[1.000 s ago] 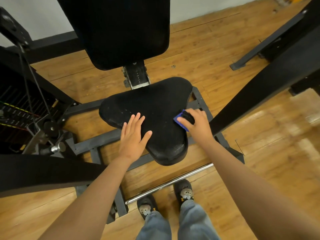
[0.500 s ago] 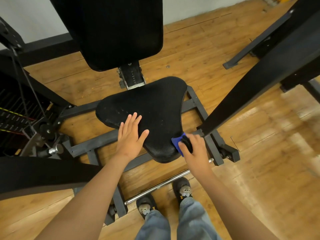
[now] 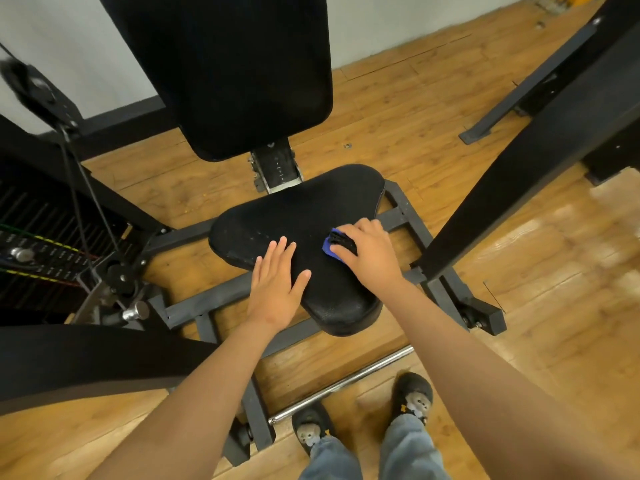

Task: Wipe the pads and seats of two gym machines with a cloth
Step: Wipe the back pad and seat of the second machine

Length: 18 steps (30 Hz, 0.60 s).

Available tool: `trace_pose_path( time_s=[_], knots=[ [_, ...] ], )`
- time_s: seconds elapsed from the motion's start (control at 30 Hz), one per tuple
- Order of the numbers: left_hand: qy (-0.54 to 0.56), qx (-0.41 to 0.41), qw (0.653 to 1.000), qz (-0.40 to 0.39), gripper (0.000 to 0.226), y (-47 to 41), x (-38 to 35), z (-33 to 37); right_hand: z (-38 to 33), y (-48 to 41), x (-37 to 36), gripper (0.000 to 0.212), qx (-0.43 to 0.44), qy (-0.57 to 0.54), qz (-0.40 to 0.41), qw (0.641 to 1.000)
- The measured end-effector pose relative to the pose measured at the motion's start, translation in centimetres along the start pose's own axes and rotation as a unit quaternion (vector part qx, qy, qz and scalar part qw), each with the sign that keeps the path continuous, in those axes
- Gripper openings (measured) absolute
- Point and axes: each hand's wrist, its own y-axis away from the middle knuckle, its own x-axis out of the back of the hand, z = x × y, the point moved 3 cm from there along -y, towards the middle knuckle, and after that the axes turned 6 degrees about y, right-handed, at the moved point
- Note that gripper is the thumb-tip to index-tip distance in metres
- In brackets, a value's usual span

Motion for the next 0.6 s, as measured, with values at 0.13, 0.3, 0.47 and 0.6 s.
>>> trace_pose_path(
  time_s=[0.13,0.3,0.47,0.6],
  knots=[
    [-0.004,0.021,0.999,0.048,0.059,0.4,0.1,1.9,1.8,-1.7,0.2,0.038,-0.046,0.018,0.019,0.999],
    [0.023,0.04,0.99,0.132,0.049,1.1,-1.6,6.3,4.4,-1.2,0.2,0.036,-0.125,-0.121,0.064,0.983],
    [0.0,0.045,0.984,0.17,0.029,1.0,-3.7,8.6,6.9,0.2,-1.9,0.044,-0.207,-0.358,-0.001,0.911],
    [-0.017,0.06,0.978,0.198,0.023,0.7,-4.3,8.8,8.1,0.6,-1.7,0.026,-0.186,-0.442,-0.026,0.877]
  ],
)
